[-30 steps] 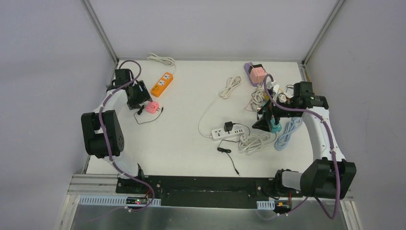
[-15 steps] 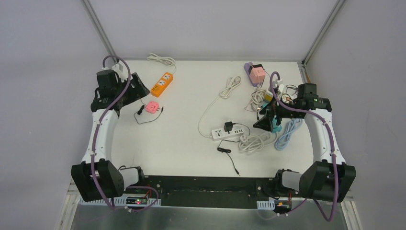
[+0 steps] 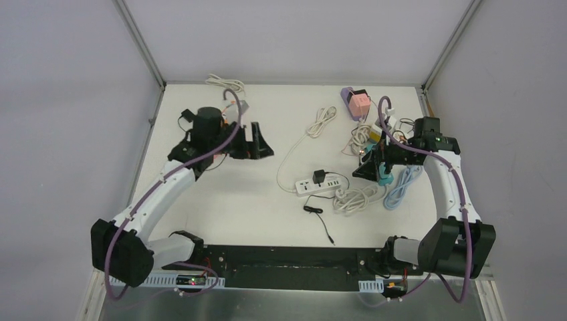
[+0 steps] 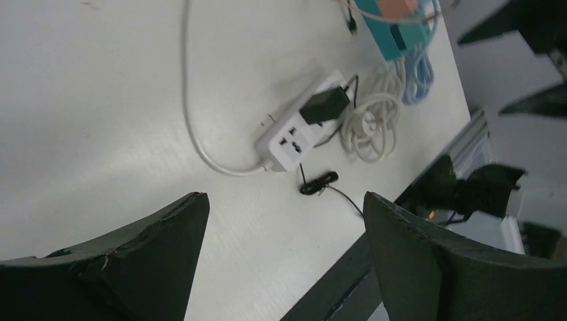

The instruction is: Pull the plug off the socket

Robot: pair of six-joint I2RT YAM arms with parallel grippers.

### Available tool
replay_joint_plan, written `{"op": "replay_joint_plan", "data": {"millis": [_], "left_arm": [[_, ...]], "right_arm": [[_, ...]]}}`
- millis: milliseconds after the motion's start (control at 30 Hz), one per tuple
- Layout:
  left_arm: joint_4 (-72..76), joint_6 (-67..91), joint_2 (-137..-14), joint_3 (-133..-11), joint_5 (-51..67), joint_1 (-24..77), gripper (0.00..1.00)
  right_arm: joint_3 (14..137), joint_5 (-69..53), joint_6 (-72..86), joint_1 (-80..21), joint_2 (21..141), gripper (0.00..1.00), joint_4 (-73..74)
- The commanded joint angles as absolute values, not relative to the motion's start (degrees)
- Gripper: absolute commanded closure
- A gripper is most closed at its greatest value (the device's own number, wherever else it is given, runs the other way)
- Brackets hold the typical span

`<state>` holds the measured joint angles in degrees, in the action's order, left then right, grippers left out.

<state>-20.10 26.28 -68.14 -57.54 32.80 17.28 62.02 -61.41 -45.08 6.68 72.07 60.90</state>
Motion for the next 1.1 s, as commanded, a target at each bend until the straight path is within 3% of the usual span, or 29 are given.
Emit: {"op": "replay_joint_plan", "data": {"millis": [0, 200, 400, 800, 1067], "left_arm": [[-5.56, 17.61, -62.21, -51.19, 21.15, 29.88, 0.14], [3.12, 0.04, -67.37, -49.20, 18.91, 42.18, 0.16], [5.01, -15.60, -79.18, -53.13, 24.61, 47.37, 0.15], [7.87, -17.96, -95.44, -61.90, 29.11, 48.26, 0.17], [6.25, -17.18, -100.92, -66.13, 29.18, 49.31, 0.29]], "right_arm": [[62.66, -61.81, -43.77, 7.12, 73.31, 0.00, 59.17], [61.31, -60.75, -41.62, 7.21, 73.12, 0.00, 56.80], [60.29, -60.38, -41.64, 7.51, 72.04, 0.00, 55.96], [57.88, -61.32, -42.63, 8.63, 69.71, 0.00, 54.98], [57.39, -62.18, -42.63, 9.32, 69.60, 0.00, 54.63]]}}
